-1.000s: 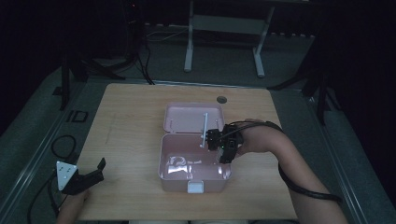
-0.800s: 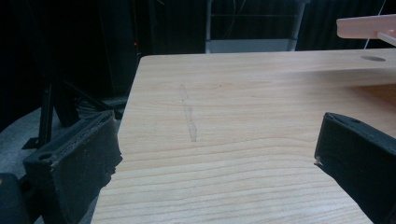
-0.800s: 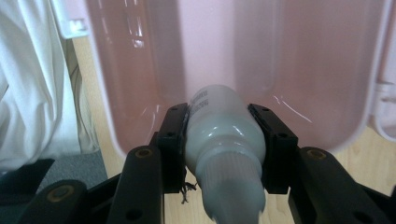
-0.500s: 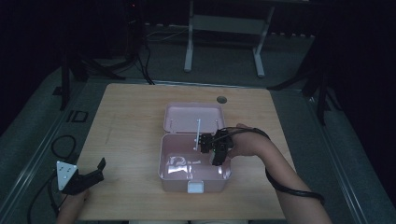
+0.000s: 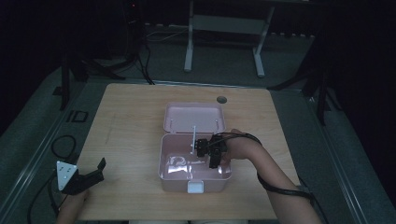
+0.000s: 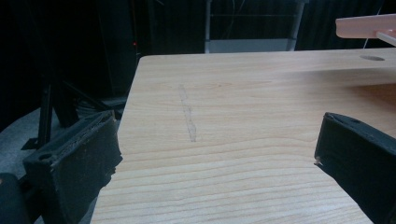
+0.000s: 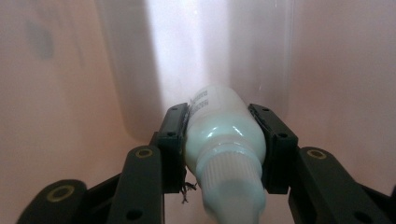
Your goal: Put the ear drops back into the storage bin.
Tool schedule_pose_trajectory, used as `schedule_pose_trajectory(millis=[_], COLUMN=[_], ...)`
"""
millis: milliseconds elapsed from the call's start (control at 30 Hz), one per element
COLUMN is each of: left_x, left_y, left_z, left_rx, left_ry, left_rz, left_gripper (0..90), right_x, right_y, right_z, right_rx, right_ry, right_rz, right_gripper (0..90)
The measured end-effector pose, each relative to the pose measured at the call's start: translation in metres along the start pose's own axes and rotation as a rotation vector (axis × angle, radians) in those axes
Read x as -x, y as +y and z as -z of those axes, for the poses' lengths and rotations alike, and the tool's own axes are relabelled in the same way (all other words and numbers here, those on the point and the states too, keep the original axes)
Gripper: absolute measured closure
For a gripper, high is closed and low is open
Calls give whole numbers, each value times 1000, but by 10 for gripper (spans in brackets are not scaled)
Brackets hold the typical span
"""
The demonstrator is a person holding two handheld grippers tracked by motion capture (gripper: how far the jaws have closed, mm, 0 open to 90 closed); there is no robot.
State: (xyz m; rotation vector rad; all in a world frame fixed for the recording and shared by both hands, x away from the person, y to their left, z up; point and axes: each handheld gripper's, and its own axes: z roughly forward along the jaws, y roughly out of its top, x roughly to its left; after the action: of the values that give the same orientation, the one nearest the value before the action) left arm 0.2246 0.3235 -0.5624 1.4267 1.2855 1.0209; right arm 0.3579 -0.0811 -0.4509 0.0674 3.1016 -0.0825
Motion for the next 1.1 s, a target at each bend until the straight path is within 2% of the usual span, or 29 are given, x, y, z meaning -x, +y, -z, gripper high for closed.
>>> schedule_pose_trajectory(millis=[67, 167, 333, 500, 600, 833, 967, 1100], left_x=[0, 0, 0, 0, 0, 0, 0, 0], left_y=[0, 0, 0, 0, 0, 0, 0, 0], left_z=[0, 0, 0, 0, 0, 0, 0, 0], left_rx=[0, 0, -1, 0, 0, 0, -2, -1], left_ry=[0, -1, 0, -1, -1, -2, -2, -2], left_rz=[-1, -1, -1, -3, -2, -3, -5, -5], left_gripper=[4, 4, 4, 3, 4, 4, 4, 4], right_x=[0, -1, 1, 1, 0, 1, 0, -2], right_y=[2, 6, 11, 14, 15, 19, 20, 22], right_z=[-2, -9, -19, -29, -35, -40, -44, -46], right_rx=[2, -25, -41, -55, -76, -103, -132, -151], right_ry=[-6, -6, 14, 3, 14, -18, -51, -63], right_rz=[2, 13, 17, 27, 29, 15, 40, 41], right_gripper=[596, 595, 596, 596, 596, 595, 595, 595])
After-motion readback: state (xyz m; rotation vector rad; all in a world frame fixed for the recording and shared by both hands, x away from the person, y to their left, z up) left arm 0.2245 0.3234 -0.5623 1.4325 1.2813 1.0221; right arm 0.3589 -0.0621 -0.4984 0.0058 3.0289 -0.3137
